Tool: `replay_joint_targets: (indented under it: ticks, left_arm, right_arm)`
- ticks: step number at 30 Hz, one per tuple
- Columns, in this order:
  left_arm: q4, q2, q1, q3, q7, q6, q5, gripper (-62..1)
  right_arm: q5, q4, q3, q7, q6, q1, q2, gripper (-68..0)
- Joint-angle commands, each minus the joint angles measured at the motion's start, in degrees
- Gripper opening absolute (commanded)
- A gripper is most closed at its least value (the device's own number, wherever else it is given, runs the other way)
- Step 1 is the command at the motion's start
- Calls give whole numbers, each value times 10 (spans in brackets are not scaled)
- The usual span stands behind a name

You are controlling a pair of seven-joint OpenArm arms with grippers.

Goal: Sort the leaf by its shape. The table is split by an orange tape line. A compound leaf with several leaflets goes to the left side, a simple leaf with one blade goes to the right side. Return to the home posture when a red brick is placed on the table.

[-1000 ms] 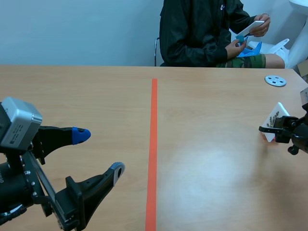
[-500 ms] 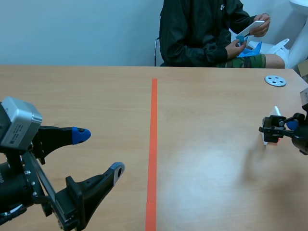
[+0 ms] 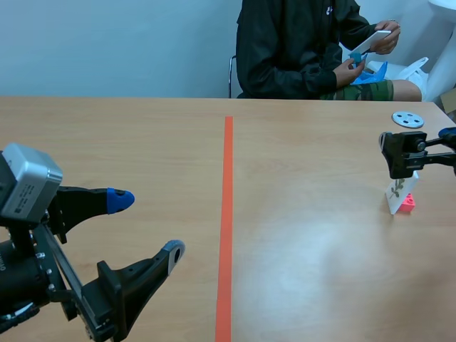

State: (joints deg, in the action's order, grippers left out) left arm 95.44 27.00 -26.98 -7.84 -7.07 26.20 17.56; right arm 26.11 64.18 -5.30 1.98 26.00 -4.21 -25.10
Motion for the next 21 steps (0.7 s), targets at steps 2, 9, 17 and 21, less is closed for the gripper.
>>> replay_joint_targets:
  ticks: [2,9,17,21]
  left_arm:
    - [2,2,2,2,-8,1,6,8]
    - [2,2,2,2,-8,1,6,8]
    - [2,-1,2,2,-8,-1,6,8]
    - [2,-11,2,2,-8,-2,6,8]
  right_arm:
    - [23,56,-10,-18,16,33,-8,4]
    - [67,212,-10,-71,59,137,-9,4]
    - [97,314,13,-107,73,217,-14,4]
    - [109,334,46,-124,73,231,-14,4]
